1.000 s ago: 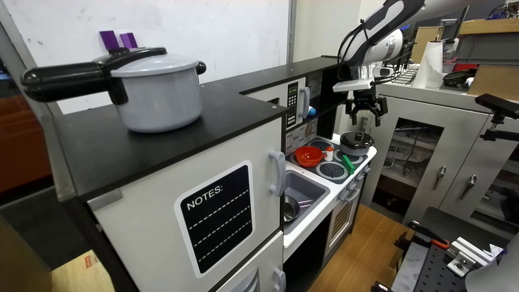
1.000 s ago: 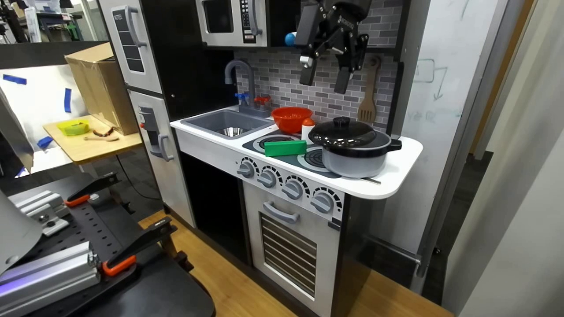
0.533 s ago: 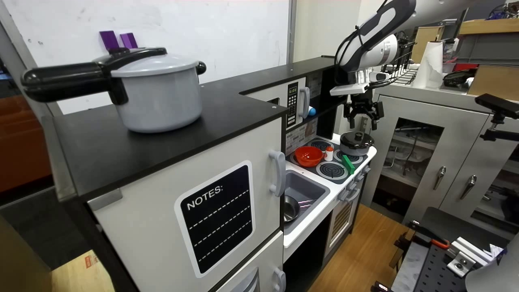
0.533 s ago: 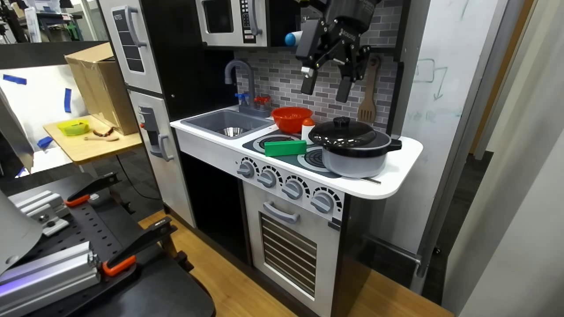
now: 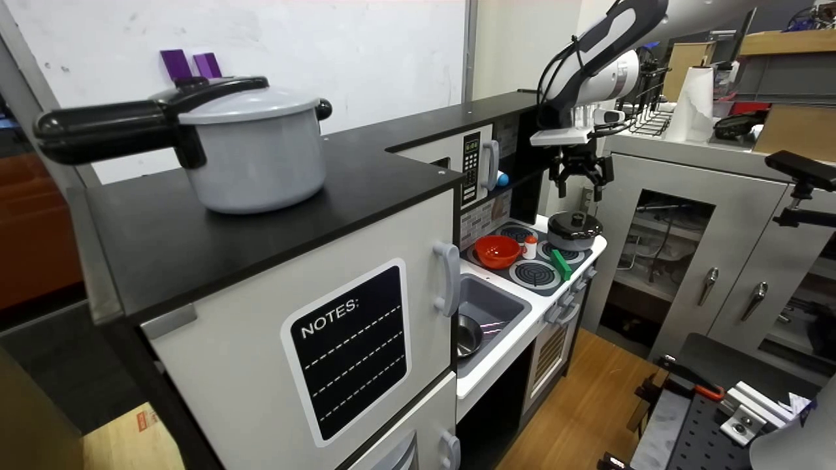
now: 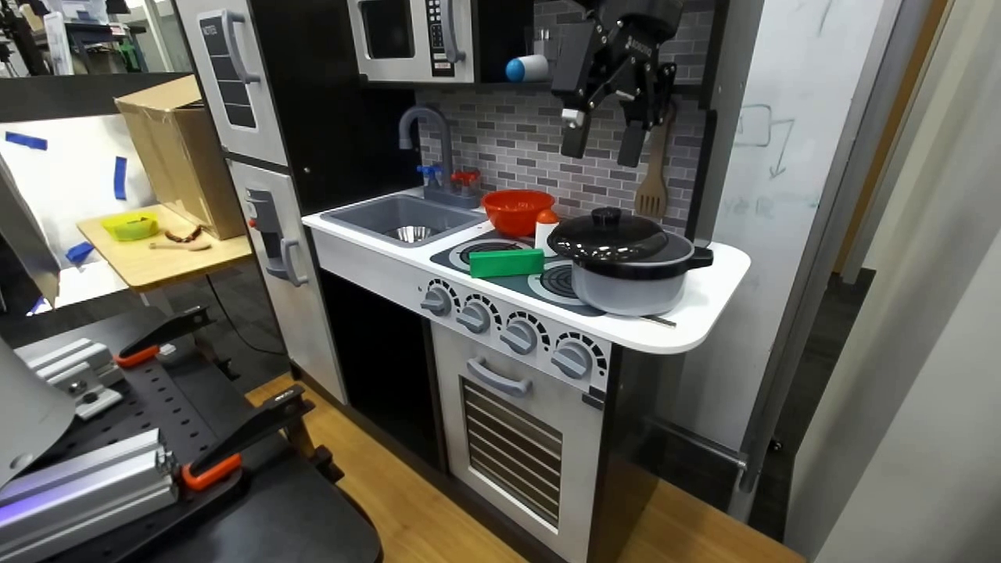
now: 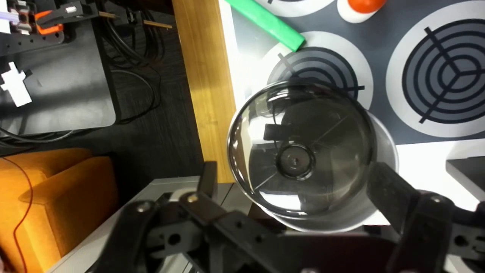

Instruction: Remove the black lid from the grey pot on the stove and place it inside the sink

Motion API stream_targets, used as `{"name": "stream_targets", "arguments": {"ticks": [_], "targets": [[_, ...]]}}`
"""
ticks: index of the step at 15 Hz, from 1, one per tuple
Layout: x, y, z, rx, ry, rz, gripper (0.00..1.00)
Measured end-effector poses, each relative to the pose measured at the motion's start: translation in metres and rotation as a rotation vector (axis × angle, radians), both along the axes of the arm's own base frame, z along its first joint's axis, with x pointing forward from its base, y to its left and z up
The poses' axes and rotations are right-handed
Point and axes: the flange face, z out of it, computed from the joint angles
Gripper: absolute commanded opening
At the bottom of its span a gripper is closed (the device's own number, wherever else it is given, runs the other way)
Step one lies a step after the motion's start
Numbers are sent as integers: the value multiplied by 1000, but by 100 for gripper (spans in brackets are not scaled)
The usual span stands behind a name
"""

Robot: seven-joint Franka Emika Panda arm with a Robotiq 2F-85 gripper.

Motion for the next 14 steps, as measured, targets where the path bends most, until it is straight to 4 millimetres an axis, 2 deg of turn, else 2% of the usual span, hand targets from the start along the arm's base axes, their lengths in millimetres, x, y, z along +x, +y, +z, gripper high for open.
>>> {"name": "stream_targets", "arguments": {"ticks": [7,14], "targets": [[2,-2,4,0,-10,30,100],[-1,-4,-2,-2,9,62,100]]}}
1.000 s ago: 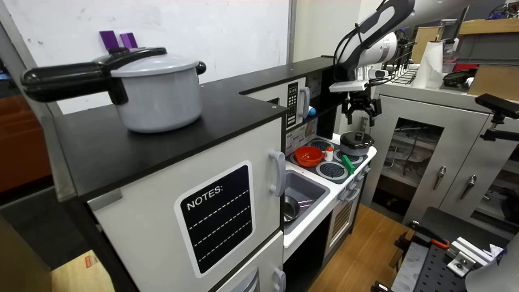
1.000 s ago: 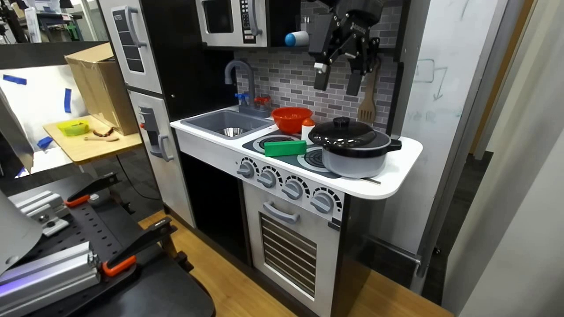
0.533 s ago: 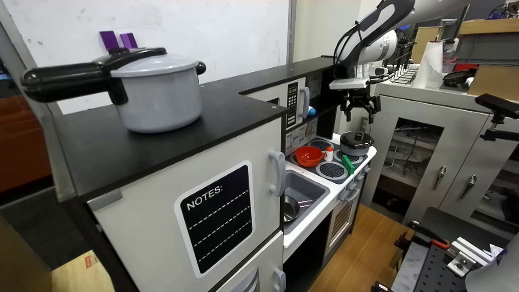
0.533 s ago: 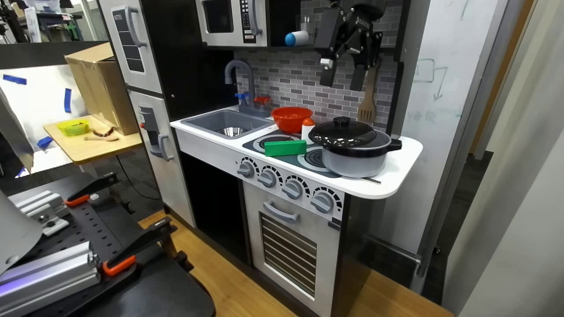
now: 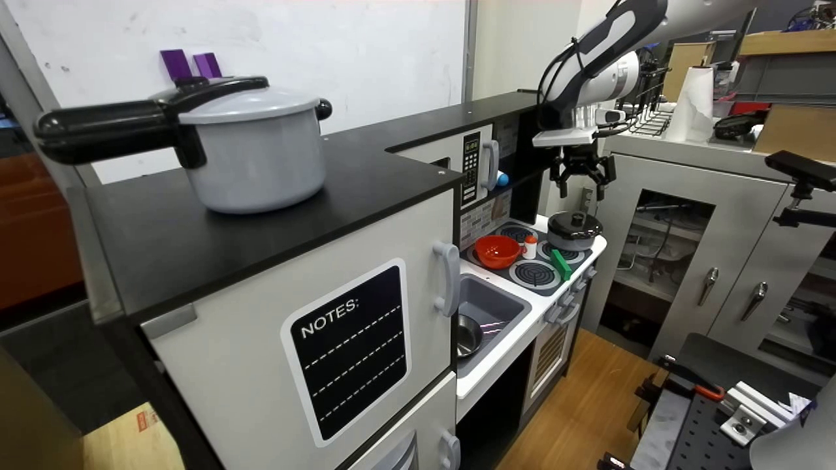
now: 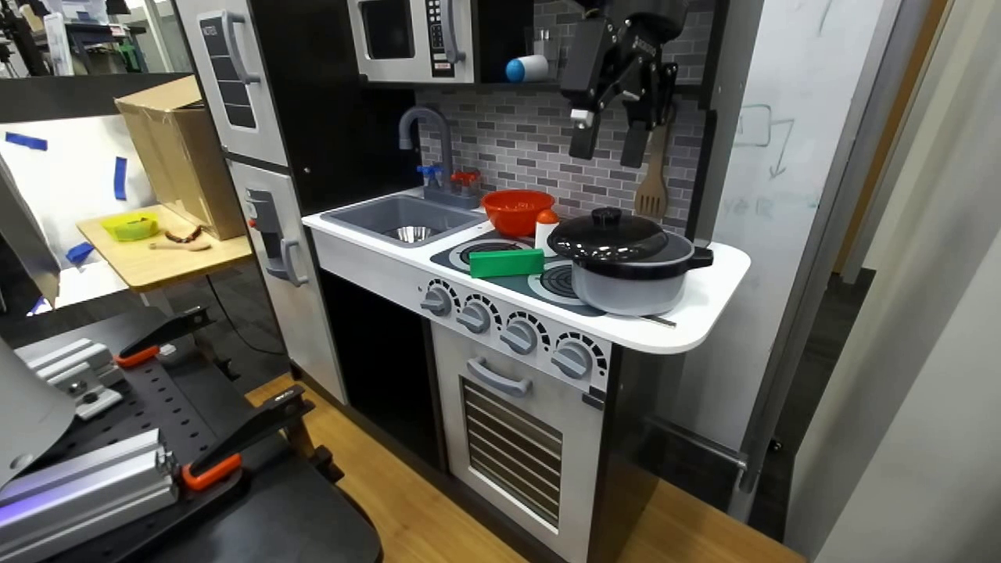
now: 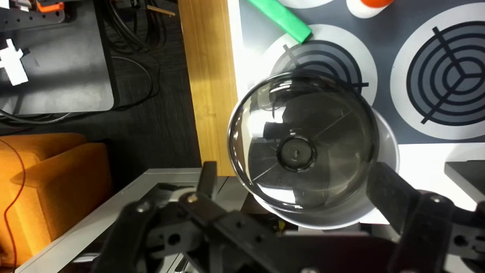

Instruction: Remove the black lid from the grey pot on the stove and place it inside the sink

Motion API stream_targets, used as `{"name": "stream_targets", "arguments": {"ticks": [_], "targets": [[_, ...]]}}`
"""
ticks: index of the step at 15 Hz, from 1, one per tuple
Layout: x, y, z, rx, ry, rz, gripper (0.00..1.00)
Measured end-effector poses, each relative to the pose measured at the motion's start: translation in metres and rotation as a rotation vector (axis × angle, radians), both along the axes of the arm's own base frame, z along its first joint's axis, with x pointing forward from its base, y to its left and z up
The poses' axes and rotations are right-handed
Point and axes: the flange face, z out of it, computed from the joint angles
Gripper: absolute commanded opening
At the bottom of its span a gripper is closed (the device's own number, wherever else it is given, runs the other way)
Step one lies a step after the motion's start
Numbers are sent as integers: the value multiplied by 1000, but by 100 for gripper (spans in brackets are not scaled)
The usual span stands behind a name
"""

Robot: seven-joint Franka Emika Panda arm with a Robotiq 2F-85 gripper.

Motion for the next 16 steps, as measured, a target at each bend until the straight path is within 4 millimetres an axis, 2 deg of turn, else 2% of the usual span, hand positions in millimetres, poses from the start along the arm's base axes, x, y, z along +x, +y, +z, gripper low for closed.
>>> {"name": "stream_targets", "arguments": {"ticks": [7,16], "targets": [[-14,-18,-22,19,45,40,100],[-16,-9,-27,53,53,124,100]]}}
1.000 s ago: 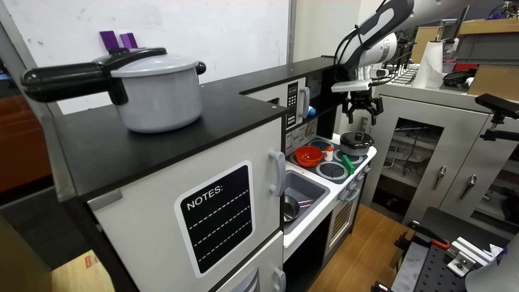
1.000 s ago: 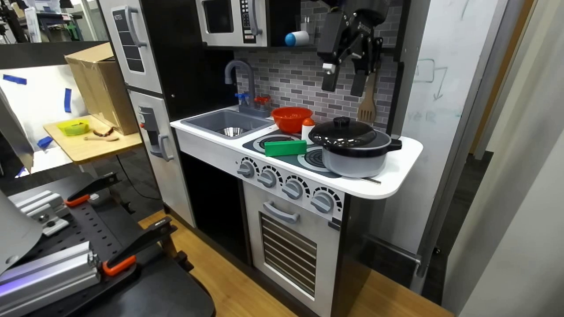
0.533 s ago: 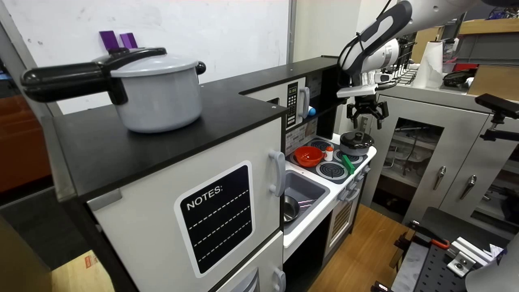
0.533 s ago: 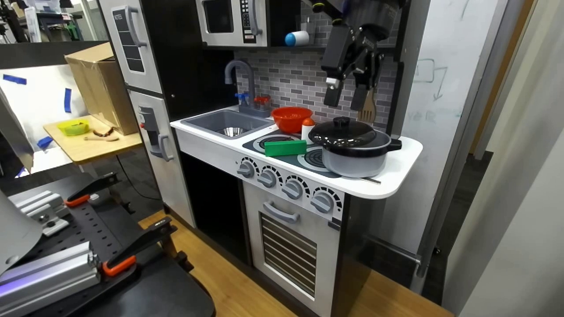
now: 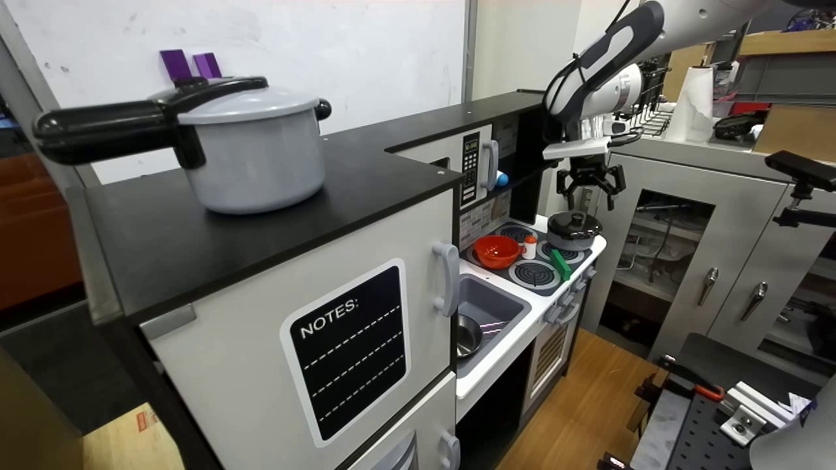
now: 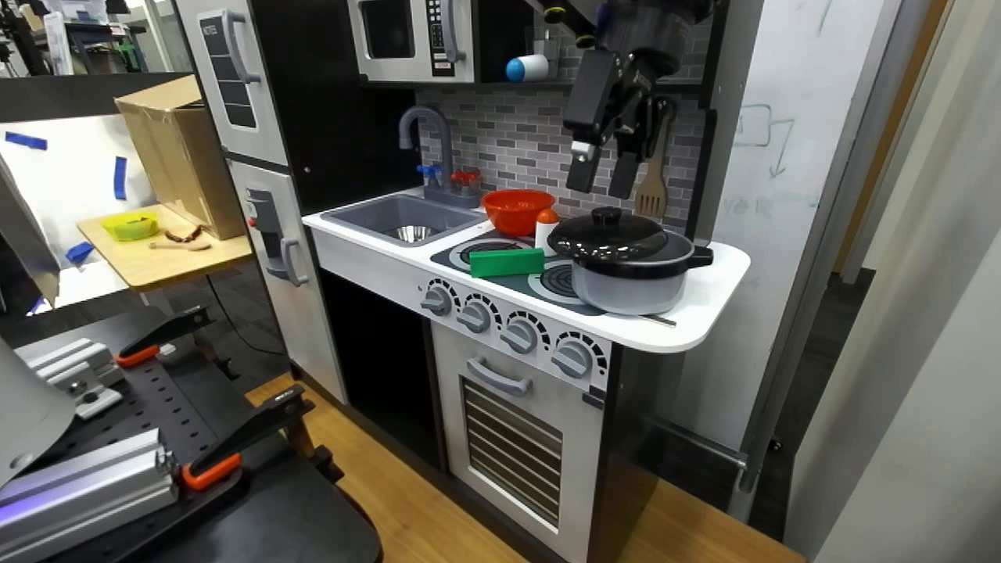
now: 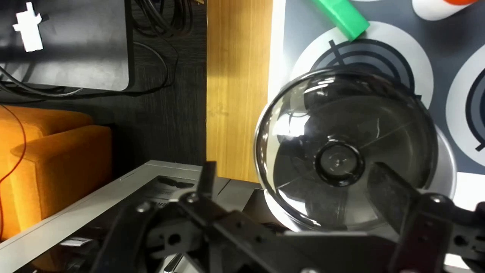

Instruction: Remove the black lid from the grey pot on the stove and place it inside the sink

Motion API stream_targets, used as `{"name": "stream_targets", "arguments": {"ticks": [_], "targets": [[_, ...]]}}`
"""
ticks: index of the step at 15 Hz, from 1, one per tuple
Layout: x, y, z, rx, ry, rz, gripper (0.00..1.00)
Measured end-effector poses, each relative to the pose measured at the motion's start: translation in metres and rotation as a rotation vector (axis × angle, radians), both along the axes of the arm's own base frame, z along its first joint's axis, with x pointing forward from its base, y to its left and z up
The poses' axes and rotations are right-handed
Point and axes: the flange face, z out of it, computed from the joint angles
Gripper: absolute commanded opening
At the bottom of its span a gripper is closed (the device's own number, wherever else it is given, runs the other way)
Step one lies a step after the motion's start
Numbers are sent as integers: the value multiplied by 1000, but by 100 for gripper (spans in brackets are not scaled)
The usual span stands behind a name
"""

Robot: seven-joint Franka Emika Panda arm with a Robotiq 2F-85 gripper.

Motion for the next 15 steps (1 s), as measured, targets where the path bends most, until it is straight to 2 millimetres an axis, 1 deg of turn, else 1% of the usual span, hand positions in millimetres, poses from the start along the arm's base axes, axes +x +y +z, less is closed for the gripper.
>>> {"name": "stream_targets", "arguments": {"ticks": [7,8,9,11,12,15], "targets": [[2,15,1,42,-8,118,100],[2,15,1,46,-9,128,91],[3,16,1,50,-11,138,73],[3,16,1,58,-15,159,59],[3,16,1,61,-17,167,53],[6,17,1,69,-32,194,31]]}}
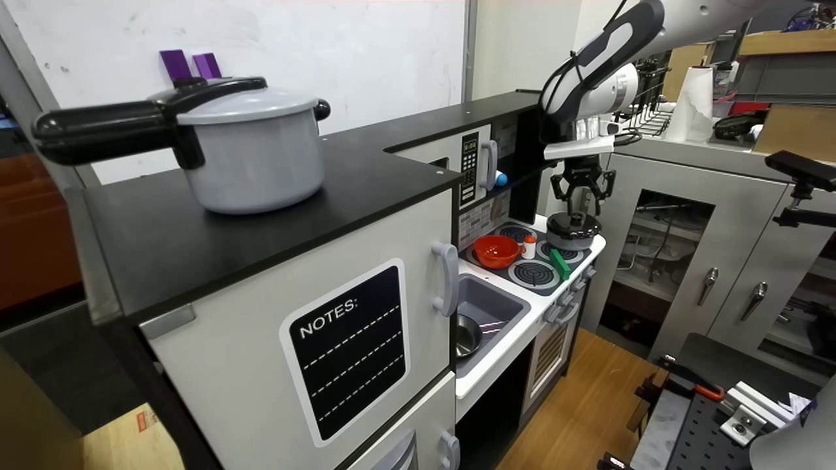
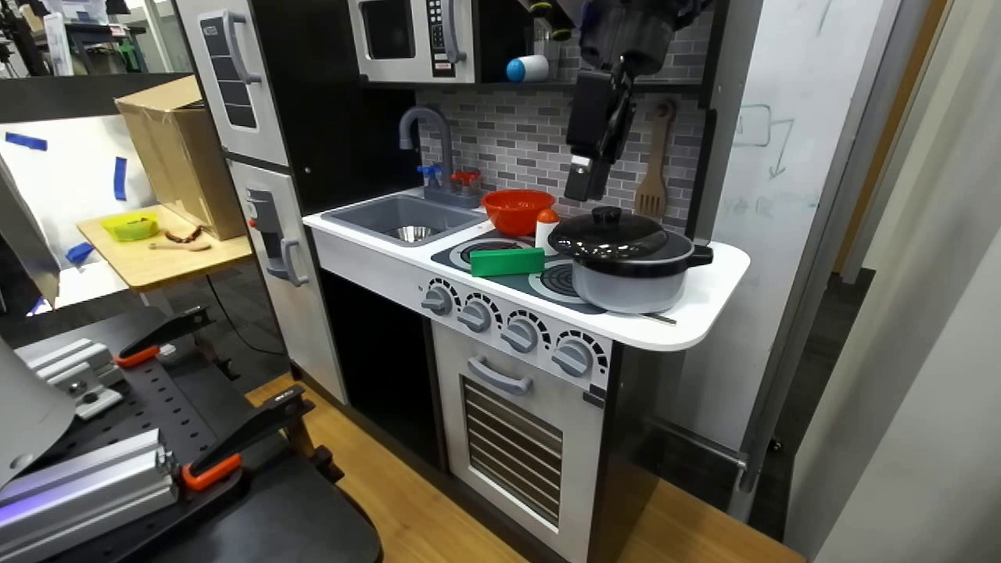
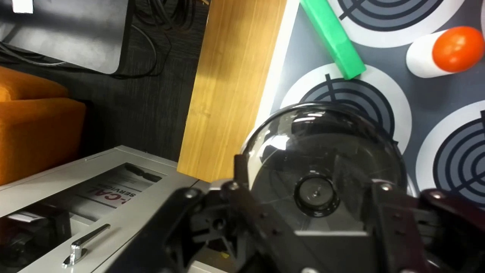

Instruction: Remove the black lid from the grey pot on the stove and place it inside the sink

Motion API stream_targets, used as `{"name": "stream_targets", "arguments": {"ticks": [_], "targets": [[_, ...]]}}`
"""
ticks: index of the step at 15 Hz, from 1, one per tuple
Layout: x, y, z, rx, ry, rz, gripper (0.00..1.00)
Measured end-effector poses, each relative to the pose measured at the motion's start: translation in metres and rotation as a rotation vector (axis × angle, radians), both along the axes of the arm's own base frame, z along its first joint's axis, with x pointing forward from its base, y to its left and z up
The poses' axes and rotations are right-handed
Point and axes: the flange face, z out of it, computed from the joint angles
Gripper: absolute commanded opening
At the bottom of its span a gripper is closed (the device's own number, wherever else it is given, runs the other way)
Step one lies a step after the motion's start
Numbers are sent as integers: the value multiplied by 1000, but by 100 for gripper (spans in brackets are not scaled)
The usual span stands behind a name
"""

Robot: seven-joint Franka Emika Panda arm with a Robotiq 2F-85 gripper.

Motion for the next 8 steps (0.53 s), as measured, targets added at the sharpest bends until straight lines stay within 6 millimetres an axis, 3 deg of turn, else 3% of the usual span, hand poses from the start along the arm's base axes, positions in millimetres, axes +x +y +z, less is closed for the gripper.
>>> {"name": "stream_targets", "arguments": {"ticks": [1,3,4,6,7,8], "targets": [[1,0,0,1,-8,10,25],[3,-1,0,0,-22,29,34],[3,-1,0,0,-25,36,57],[3,-1,0,1,-27,42,63],[3,-2,0,1,-27,42,45],[3,-2,0,1,-27,43,52]]}}
